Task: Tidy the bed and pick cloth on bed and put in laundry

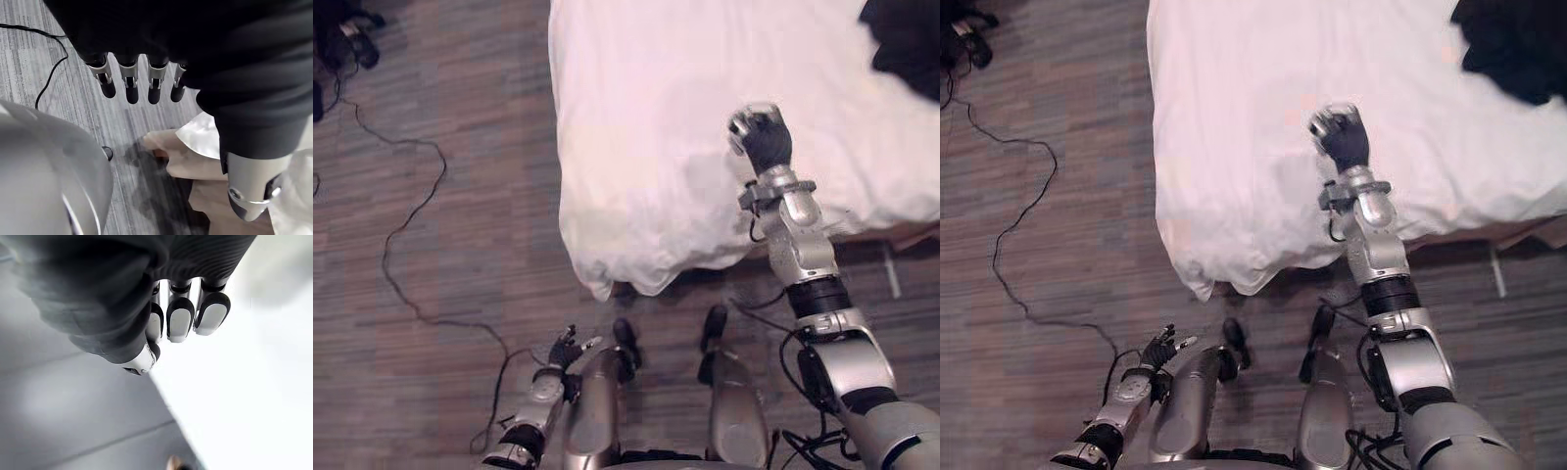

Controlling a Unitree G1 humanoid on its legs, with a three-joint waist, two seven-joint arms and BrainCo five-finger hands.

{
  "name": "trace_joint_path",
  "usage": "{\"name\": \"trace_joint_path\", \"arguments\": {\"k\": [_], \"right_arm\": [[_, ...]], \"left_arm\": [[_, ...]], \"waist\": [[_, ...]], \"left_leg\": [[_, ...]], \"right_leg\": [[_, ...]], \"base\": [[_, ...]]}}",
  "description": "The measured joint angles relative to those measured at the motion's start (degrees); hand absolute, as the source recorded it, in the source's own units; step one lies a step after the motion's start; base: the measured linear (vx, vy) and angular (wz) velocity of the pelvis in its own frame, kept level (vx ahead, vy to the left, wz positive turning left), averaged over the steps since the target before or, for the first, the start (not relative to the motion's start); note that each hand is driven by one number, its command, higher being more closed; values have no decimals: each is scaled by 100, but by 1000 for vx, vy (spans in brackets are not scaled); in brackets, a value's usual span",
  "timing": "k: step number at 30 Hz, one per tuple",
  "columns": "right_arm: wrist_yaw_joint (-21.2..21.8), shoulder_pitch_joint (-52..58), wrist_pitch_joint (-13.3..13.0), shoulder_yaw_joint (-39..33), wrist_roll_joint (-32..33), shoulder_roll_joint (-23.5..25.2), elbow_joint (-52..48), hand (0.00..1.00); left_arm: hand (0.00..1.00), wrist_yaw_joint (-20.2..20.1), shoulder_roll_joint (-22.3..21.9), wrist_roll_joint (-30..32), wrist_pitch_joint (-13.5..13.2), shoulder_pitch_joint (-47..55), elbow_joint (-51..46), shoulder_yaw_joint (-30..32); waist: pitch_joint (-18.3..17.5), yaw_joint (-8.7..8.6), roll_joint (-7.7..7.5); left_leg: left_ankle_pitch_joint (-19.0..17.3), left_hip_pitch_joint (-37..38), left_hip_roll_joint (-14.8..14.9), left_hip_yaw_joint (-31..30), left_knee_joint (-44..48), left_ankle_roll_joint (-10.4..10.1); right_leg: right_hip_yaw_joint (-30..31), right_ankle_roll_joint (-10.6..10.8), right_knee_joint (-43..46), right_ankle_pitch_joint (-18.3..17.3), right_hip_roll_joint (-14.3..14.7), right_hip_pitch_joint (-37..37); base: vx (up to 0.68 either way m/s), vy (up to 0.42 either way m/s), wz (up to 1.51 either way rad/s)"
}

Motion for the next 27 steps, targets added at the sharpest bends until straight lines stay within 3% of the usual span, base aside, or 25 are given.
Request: {"name": "trace_joint_path", "arguments": {"k": [5,7,12,13,15,16,17,18,19,21,22,23,25,27], "right_arm": [[-41,917,-485,-1136,695,-373,-193,100],[-123,1729,-522,-1659,896,-405,-339,100],[-257,4018,-515,-2536,1256,324,-790,100],[-238,4705,-525,-2793,1301,650,-1098,0],[-231,5236,-568,-2884,1301,909,-1184,0],[-236,5809,-553,-2868,1232,1236,-1047,0],[-234,5915,-542,-2864,1205,1315,-997,0],[-225,6120,-487,-2848,1054,1493,-813,0],[-191,6275,-362,-2795,806,1660,-385,0],[-86,6280,-227,-2739,598,1740,32,0],[64,6169,-208,-2584,432,1782,363,0],[226,6063,-219,-2435,267,1813,660,0],[465,5861,-239,-2065,-62,1824,1077,0],[735,5831,-283,-1717,-279,1832,1188,0]], "left_arm": [[0,-38,-88,-17,-196,-135,-177,-21],[0,-66,-83,-21,-231,-131,-322,21],[0,-241,15,-5,-282,262,-576,217],[0,-296,22,16,-284,401,-661,292],[0,-332,41,74,-285,497,-684,300],[0,-426,76,312,-261,615,-682,310],[0,-439,87,392,-250,633,-680,307],[0,-497,98,719,-212,658,-649,290],[0,-639,97,1169,-120,667,-547,257],[0,-738,77,1384,32,743,-466,216],[0,-829,93,1536,110,875,-365,159],[0,-918,131,1651,231,958,-198,131],[0,-1005,134,1679,394,1002,55,-85],[0,-1076,-74,1718,444,811,171,-294]], "waist": [[99,-60,0],[98,-83,-8],[226,-422,-210],[212,-569,-297],[112,-703,-420],[-160,-868,-625],[-211,-908,-669],[-293,-994,-755],[-377,-992,-804],[-520,-970,-813],[-669,-966,-793],[-749,-961,-797],[-795,-1001,-716],[-874,-980,-578]], "left_leg": [[-407,6,170,40,655,7],[-508,23,248,57,786,-3],[-722,634,507,372,687,-141],[-746,936,564,469,521,-174],[-715,1167,563,570,300,-228],[-647,1382,570,737,-3,-331],[-622,1448,572,796,-69,-350],[-569,1645,615,941,-188,-394],[-552,2025,737,1329,-330,-425],[-526,2384,798,1827,-549,-479],[-531,2684,863,2298,-693,-552],[-540,2995,872,2738,-770,-604],[-517,3456,882,3348,-893,-664],[-467,3788,795,3730,-1028,-742]], "right_leg": [[199,36,1088,-624,-118,-280],[215,93,1232,-771,-113,-288],[410,116,896,-776,180,181],[433,114,662,-730,288,466],[475,74,432,-648,368,653],[584,84,76,-532,499,798],[608,45,-3,-470,526,836],[684,53,-154,-384,623,981],[607,-115,-370,-394,707,1161],[-174,-334,-379,-519,545,1306],[-867,-459,-343,-599,410,1382],[-1420,-647,-288,-459,275,1473],[-1869,-736,-146,-392,257,1524],[-2374,-998,234,-720,313,1385]], "base": [[-9,-8,-10],[47,-40,-6],[117,-15,-43],[172,5,-51],[158,-19,-38],[141,-26,-42],[185,-23,-54],[176,-12,-73],[189,-7,-93],[138,33,-134],[200,46,-194],[237,7,-225],[175,-62,-169],[134,-133,-132]]}}
